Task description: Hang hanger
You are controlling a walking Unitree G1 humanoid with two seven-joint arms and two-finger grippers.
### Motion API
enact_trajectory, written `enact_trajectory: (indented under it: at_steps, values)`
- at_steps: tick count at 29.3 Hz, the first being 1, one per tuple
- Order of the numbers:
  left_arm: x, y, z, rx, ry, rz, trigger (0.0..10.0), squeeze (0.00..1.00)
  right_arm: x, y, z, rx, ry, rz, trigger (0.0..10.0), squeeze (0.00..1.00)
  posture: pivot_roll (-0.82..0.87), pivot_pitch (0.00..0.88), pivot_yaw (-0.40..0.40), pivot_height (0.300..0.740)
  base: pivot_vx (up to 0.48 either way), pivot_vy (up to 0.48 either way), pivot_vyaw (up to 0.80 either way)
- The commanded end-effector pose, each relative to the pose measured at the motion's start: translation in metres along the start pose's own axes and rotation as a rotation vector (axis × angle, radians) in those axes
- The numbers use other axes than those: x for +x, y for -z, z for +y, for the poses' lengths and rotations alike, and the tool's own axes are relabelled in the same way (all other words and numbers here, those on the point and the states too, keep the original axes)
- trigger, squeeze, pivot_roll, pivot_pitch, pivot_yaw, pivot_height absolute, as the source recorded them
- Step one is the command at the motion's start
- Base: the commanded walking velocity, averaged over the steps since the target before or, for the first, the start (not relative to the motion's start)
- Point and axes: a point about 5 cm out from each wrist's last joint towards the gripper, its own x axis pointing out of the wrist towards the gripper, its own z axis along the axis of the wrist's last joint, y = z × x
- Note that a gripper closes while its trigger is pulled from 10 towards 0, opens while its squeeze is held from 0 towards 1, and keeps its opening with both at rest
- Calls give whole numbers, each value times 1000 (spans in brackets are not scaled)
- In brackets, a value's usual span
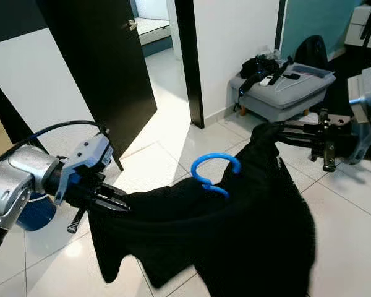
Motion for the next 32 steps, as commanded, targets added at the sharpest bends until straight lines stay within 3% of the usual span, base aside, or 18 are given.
enact_trajectory:
  at_steps: [1, 8, 15, 20, 22, 25, 27, 32]
  values:
    - [-14, -20, -1, 53, 6, 2, 10000, 0, 4, 4, 2, 9, -45, 40, 0, 0, -71, 0, 121, 736, 0, 0, 0]
    - [-21, -28, 2, 86, -3, 24, 10000, 0, 4, 18, 8, 25, -90, 147, 0, 0, -72, 0, 120, 736, 0, 0, 0]
    - [-30, -9, 18, 109, -115, 145, 10000, 0, -4, 32, 10, 29, -125, 277, 0, 0, -75, 0, 120, 736, 0, 0, 0]
    - [-33, 1, 26, 105, -189, 210, 10000, 0, -8, 30, 8, 35, -123, 273, 0, 0, -75, 0, 122, 736, 0, 0, 0]
    - [-36, 10, 33, 97, -275, 232, 10000, 0, -11, 23, 5, 33, -117, 247, 0, 0, -75, 0, 124, 736, 0, 0, 0]
    - [-36, 10, 33, 93, -280, 217, 10000, 0, -13, 23, 5, 28, -115, 257, 0, 0, -79, 0, 125, 736, 0, 0, 0]
    - [-33, 5, 26, 95, -214, 154, 10000, 0, -15, 25, 5, 25, -114, 280, 0, 0, -79, 0, 127, 736, 0, 0, 0]
    - [-31, 0, 20, 103, -142, 118, 10000, 0, -17, 26, 3, 20, -109, 298, 0, 0, -79, 0, 126, 736, 0, 0, 0]
